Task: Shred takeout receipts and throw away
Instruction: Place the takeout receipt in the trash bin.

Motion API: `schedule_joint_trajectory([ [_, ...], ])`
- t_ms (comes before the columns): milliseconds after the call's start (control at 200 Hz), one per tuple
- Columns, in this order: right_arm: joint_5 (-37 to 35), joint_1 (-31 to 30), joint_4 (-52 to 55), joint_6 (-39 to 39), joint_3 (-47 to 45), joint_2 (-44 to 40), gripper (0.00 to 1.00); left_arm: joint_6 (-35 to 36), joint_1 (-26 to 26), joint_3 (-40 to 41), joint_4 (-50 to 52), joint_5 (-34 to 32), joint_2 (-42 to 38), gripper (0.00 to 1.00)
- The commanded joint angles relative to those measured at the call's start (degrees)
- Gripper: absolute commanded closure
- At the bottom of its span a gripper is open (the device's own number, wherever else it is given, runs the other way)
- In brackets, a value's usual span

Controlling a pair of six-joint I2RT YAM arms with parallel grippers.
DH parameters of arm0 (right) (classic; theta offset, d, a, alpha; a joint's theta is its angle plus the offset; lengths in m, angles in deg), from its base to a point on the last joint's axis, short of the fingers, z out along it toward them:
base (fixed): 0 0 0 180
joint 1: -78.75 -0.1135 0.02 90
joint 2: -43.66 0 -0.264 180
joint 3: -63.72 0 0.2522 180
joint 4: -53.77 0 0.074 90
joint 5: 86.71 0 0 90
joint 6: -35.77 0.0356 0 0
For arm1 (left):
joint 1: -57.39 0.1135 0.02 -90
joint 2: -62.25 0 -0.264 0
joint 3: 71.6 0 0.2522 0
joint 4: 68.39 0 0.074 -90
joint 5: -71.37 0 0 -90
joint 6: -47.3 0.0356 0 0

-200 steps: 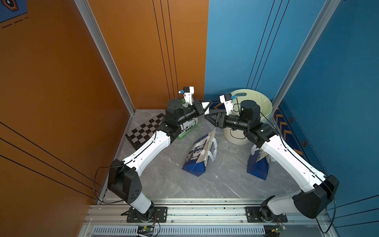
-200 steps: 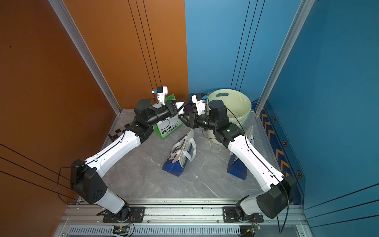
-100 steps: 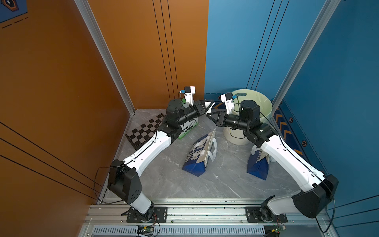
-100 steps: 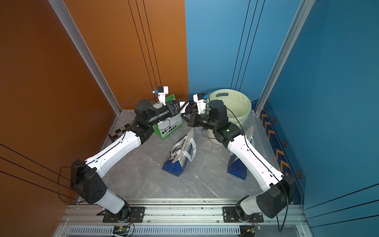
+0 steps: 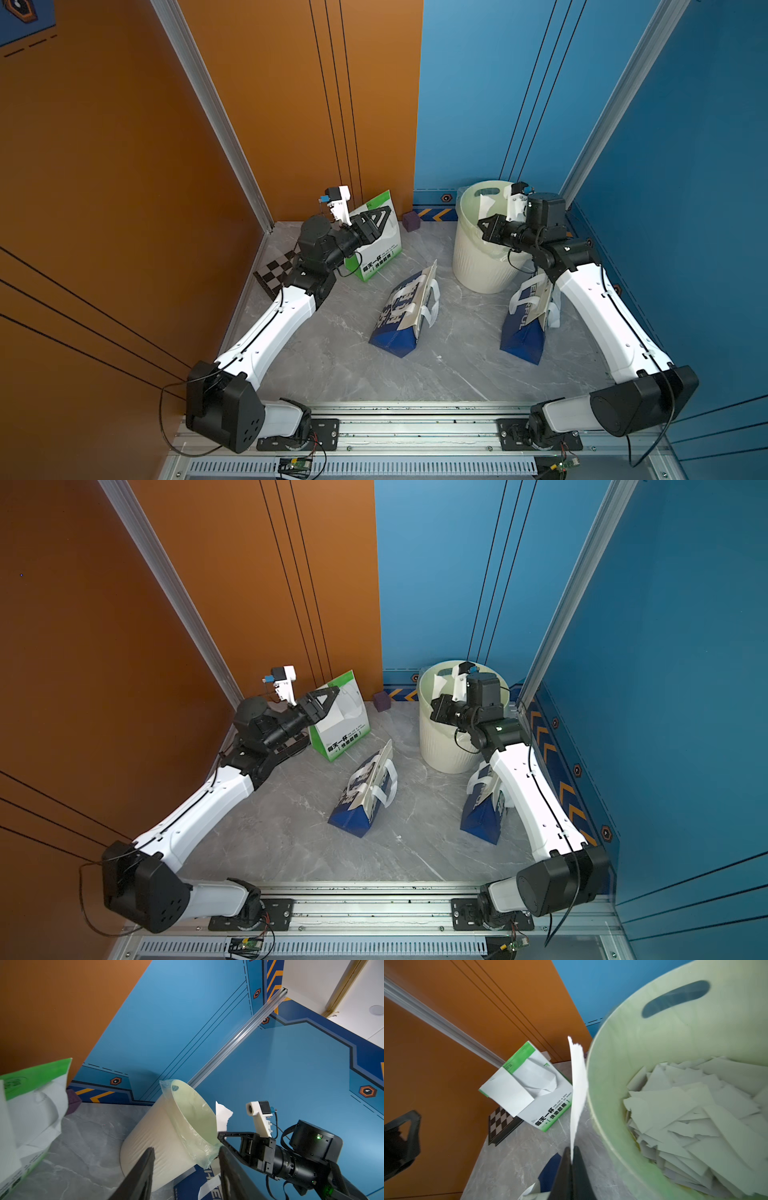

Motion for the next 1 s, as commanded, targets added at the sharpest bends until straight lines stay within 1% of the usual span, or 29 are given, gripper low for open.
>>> schedule_joint_trajectory([
  [0, -6.6, 1.6, 7.6, -4.4, 5.2, 3.8, 1.0, 8.2, 1.6, 0.4, 9.4, -3.8, -4.4, 0.48],
  [125, -9.2, 2.1, 11.5, -6.2, 10.7, 8.2, 1.0, 14.8, 3.2, -1.3, 21.6, -7.6, -7.4, 0.48],
  [185, -10.3, 2.3, 13.1, -7.1, 12.2, 10.1, 0.96, 17.7, 4.1, -1.6, 26.2, -9.6, -8.3, 0.48],
  [215, -10.8, 2.3, 13.7, -7.7, 14.5, 10.9, 0.94, 18.8, 4.8, -1.5, 27.9, -10.3, -8.8, 0.48],
  [325, -12.8, 2.4, 15.8, -9.0, 17.5, 13.8, 0.91, 20.1, 8.8, 0.3, 30.1, -11.4, -10.5, 0.47],
  [405, -13.2, 2.3, 17.2, -10.0, 20.2, 16.0, 0.86, 20.7, 12.6, 1.2, 30.1, -12.1, -11.1, 0.46],
  [435, -13.5, 2.3, 18.2, -10.4, 21.4, 16.8, 0.84, 20.8, 14.1, 1.3, 32.2, -12.0, -11.1, 0.46],
  [540, -15.1, 1.8, 20.0, -11.7, 24.2, 18.7, 0.78, 20.8, 19.0, 1.8, 32.4, -10.3, -10.1, 0.45],
  [646, -16.1, 1.2, 20.6, -12.6, 25.4, 18.5, 0.74, 21.9, 22.3, 3.5, 32.4, -10.8, -10.3, 0.45],
  [756, -16.5, 0.3, 20.8, -13.4, 26.0, 16.4, 0.72, 26.4, 24.9, 5.6, 32.2, -10.9, -10.7, 0.46],
  [836, -15.3, -0.9, 20.6, -13.9, 25.9, 13.7, 0.71, 30.2, 25.9, 7.3, 31.1, -7.4, -10.8, 0.46],
  [926, -13.7, -3.8, 20.0, -15.2, 24.6, 10.1, 0.69, 34.3, 26.2, 13.1, 24.9, -1.7, -11.1, 0.45],
  [996, -12.0, -6.6, 18.5, -16.4, 21.9, 6.7, 0.65, 36.8, 26.3, 17.0, 20.6, 0.5, -11.0, 0.45],
])
